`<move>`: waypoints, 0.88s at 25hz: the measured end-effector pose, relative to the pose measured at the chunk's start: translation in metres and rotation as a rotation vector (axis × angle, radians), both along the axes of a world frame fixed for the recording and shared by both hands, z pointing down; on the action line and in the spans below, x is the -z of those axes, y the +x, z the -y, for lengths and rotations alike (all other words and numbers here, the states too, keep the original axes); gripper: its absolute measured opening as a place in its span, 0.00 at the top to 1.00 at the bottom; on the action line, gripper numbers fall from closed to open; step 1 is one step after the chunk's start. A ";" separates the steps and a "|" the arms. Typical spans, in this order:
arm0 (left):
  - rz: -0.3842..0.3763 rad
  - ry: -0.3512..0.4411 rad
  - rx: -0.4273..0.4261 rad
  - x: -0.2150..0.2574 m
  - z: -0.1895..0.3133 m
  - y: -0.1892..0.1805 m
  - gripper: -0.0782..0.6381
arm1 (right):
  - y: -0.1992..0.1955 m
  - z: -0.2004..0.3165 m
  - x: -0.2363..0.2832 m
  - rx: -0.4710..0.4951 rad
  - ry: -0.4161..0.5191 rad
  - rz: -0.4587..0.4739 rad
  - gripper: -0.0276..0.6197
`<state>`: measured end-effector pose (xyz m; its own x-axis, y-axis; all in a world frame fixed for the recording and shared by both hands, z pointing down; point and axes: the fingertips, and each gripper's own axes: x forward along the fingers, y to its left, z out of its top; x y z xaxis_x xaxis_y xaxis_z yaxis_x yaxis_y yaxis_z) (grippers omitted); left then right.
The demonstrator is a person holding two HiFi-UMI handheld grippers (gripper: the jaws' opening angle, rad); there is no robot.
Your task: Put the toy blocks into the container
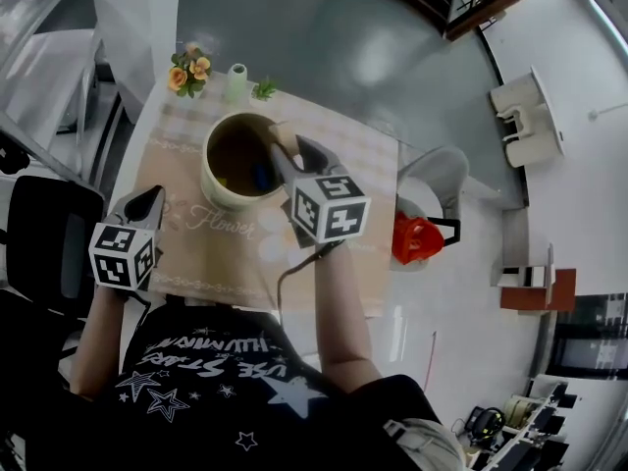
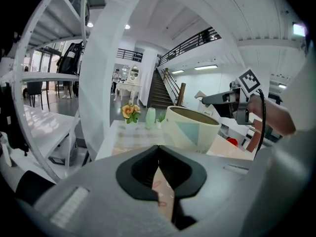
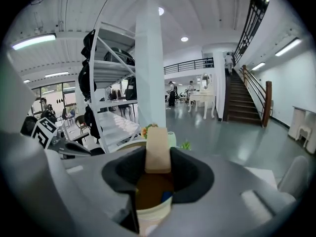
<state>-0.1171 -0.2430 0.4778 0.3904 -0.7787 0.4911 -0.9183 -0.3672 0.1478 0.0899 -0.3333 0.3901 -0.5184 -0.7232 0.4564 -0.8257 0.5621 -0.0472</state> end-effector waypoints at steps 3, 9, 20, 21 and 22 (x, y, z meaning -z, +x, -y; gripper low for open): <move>0.014 0.008 -0.012 0.000 0.001 -0.010 0.88 | -0.020 -0.003 -0.011 0.011 -0.023 -0.022 0.72; -0.020 -0.003 -0.023 -0.001 -0.001 -0.027 0.88 | -0.026 0.002 -0.016 -0.082 -0.004 -0.015 0.72; -0.038 -0.010 -0.098 -0.001 -0.011 -0.044 0.88 | -0.024 -0.019 -0.004 -0.194 0.036 0.011 0.63; -0.040 -0.015 -0.112 -0.002 -0.013 -0.044 0.88 | -0.023 -0.024 -0.004 -0.212 0.038 0.012 0.63; -0.041 -0.022 -0.127 -0.005 -0.016 -0.044 0.88 | -0.021 -0.029 -0.004 -0.232 0.041 0.013 0.63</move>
